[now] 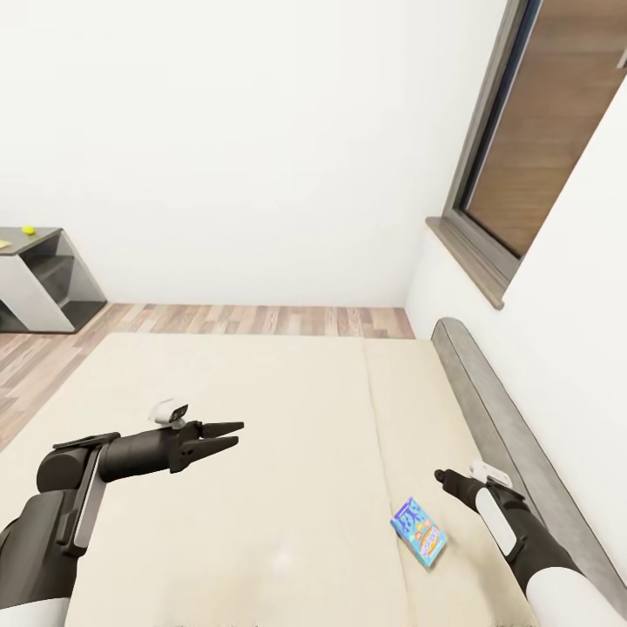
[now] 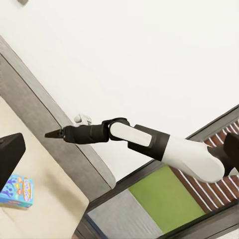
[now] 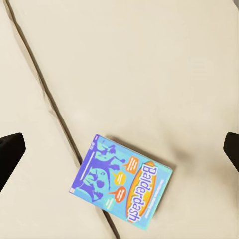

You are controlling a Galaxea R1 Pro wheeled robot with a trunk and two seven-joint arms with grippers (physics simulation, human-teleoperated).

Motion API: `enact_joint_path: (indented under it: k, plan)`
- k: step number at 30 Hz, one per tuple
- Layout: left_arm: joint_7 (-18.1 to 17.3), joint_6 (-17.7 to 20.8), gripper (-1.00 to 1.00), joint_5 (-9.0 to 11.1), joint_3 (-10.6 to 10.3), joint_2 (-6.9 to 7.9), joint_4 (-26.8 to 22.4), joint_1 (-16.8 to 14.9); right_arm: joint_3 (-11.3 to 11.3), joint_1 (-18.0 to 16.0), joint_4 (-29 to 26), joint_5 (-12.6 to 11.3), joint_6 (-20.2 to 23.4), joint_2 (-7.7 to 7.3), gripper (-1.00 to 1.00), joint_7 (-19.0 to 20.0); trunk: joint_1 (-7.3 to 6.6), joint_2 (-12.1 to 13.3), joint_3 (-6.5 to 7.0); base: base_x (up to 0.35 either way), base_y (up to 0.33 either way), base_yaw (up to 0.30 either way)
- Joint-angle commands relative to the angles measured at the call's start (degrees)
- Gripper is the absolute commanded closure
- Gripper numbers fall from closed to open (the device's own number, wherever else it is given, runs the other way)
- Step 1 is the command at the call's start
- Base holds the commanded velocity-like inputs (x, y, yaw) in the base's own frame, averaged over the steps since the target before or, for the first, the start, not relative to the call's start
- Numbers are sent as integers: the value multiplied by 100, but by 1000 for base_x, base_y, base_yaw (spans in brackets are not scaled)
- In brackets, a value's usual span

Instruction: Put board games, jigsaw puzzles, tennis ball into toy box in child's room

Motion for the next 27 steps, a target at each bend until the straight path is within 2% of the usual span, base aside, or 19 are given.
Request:
enact_joint_path:
  k: [1,27]
  plan:
    - [-23,64,-100,-6,2,2,-1,-4,2,-2,-12,-64,26,-1,-100,-40,3,-11,-20,0,0,0]
    - [-23,62,-100,-27,10,5,6,-4,-5,-2,-12,-75,43,0,-100,-39,3,-11,-265,0,0,0]
